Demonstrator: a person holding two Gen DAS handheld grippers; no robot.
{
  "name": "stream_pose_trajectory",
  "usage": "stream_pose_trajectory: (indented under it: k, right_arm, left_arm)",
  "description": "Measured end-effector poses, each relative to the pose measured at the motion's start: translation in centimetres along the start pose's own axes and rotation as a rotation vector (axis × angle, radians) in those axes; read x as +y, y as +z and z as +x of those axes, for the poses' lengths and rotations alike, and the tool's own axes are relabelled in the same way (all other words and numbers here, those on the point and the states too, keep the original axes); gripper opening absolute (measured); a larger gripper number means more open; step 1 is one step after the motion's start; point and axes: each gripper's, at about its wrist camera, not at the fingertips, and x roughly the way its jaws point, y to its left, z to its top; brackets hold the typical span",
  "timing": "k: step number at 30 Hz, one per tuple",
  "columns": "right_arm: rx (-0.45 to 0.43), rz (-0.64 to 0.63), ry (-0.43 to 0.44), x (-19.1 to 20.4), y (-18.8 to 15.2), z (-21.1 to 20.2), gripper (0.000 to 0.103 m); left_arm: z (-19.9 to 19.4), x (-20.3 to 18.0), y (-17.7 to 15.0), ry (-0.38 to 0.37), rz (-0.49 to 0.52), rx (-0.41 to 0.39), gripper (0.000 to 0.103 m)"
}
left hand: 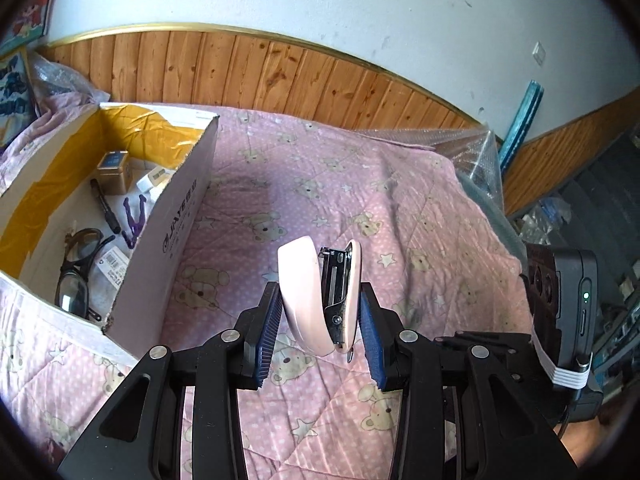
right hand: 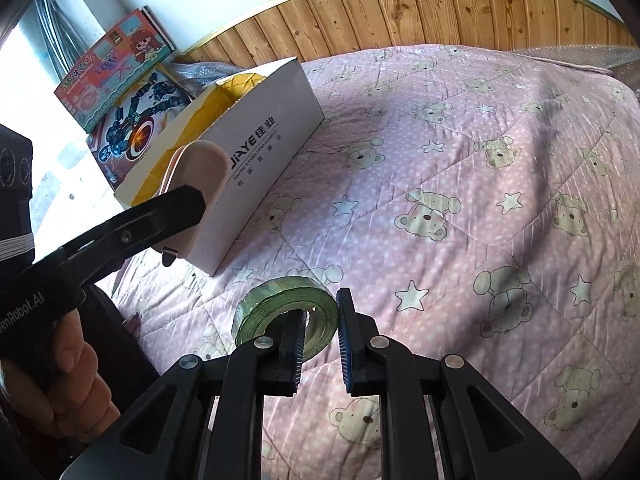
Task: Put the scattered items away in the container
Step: 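Lift the stapler and tape roll and carry both over the white box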
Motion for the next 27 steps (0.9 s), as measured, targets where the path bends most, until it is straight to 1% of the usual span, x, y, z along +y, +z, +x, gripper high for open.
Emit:
stream_pose_trajectory:
  k: [6,14,21,27]
  right_arm:
    - [-0.024,-0.06,0.024,3.0,0.6,-1.2,0.016]
    - [-0.056,-0.159,0.053,7.4,2.3,-2.3,0.016]
    - [-0.075,-0.214,0.076,10.2,4.0,-2.6,0.016]
    - [-0.091,-0.244,0.088,12.2,5.7,-2.2,0.016]
  left_arm:
    - [-2.9,1.1,0.8,-0.014,-0.021,-0.063,0.039]
    - [-6.3,3.6,1.8,-0.016,-0.073,-0.131,0.039]
    - [-8.5,6.9,2.6,0.013,-0.126,-0.177,0.039]
    - [-9.6,10.3,3.3,0.046,-0.169,-0.19,0.039]
